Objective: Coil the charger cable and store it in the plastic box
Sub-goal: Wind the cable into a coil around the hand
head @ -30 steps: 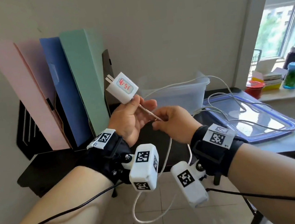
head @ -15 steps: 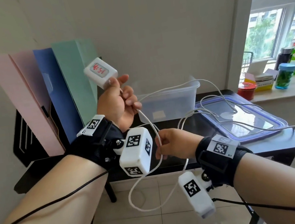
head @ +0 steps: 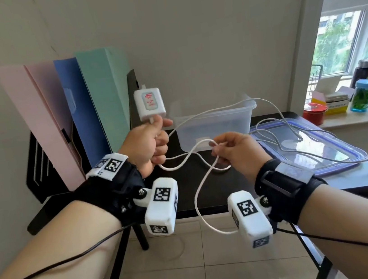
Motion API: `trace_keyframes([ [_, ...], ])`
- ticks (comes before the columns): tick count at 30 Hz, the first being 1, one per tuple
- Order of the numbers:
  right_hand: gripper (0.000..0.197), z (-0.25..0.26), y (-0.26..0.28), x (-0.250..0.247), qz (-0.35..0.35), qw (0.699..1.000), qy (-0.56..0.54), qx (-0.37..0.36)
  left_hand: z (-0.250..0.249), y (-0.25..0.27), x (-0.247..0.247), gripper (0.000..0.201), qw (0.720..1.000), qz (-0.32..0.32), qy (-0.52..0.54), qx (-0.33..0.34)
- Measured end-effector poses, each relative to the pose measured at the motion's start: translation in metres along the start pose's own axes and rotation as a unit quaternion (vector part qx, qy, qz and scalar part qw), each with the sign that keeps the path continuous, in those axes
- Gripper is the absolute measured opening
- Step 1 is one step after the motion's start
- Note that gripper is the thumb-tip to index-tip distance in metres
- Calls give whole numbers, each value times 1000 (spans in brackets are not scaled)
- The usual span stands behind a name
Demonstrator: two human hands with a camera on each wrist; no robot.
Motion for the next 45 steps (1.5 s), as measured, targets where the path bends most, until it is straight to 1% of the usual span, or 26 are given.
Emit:
trace_keyframes([
  [4,17,12,-2,1,-22,999,-18,-17,20,7,11,7,997,53,-49,-18],
  [6,16,15,-1,2,-37,999,-20,-25,27,9,16,6,996,75,-53,-21],
  [9,19,20,2,1,-50,998,-23,-35,35,12,22,10,995,96,-29,-22],
  [13,19,23,5,3,-30,999,-2,-44,49,14,27,25,993,112,20,-38],
  [17,20,24,7,8,-34,997,49,-51,57,15,31,19,993,106,40,-36],
  [21,20,24,9,13,-32,995,74,-57,61,17,33,38,990,104,89,-35],
  [23,17,23,9,14,-20,995,85,-50,63,18,32,44,989,100,108,-31],
  [26,9,16,10,15,19,993,110,-30,63,15,27,46,988,85,124,-23],
  [28,5,15,12,15,25,993,108,-29,63,15,25,46,990,79,116,-18],
  [32,11,17,12,17,-4,997,73,-31,66,18,27,52,993,88,70,-17],
  [37,23,19,6,17,-31,999,2,-12,73,18,26,59,993,108,43,-34],
  [39,24,19,6,17,-30,1000,-2,-7,74,18,26,59,992,116,33,-35],
  [42,26,18,4,20,-29,1000,5,-5,74,18,26,54,992,118,9,-33],
  [45,31,15,1,22,-58,998,33,-6,77,18,29,51,991,128,29,-37],
])
Point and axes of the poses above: each hand's wrist, its own y-axis away from the middle knuckle, its own x-axis out of the palm, z = x × y, the point moved 2 cm from there along -y, towards the middle knuckle, and after that the axes turned 11 degrees about y, right-handed, at the moved point
